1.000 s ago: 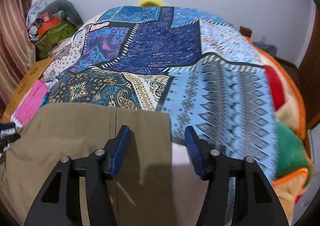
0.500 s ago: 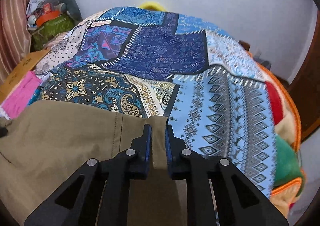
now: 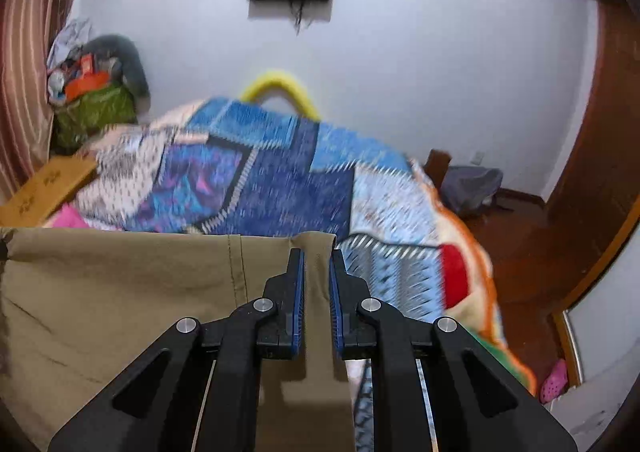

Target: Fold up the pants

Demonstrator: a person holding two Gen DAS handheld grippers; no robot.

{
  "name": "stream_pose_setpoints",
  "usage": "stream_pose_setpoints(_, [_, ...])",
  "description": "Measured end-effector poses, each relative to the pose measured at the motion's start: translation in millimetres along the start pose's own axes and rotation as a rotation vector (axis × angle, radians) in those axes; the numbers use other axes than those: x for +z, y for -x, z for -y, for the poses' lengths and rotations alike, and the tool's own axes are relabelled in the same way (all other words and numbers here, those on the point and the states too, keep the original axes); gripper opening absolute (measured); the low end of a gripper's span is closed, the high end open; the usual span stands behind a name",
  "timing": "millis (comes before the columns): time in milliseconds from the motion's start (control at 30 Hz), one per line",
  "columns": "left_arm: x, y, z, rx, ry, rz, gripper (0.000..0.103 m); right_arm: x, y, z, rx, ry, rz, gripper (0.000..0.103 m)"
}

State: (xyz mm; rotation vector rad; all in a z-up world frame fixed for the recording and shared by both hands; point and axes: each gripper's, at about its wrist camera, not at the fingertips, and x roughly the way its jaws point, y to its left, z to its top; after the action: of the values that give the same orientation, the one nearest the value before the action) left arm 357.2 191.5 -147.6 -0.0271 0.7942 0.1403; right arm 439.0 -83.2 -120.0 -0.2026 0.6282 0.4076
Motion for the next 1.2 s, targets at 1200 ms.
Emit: stream_pose_setpoints(1200, [-208,117,27,-0.068,-0.094,-0.103,0.043,-210,197,-26,0.184,-0.12,-0.163,0.011])
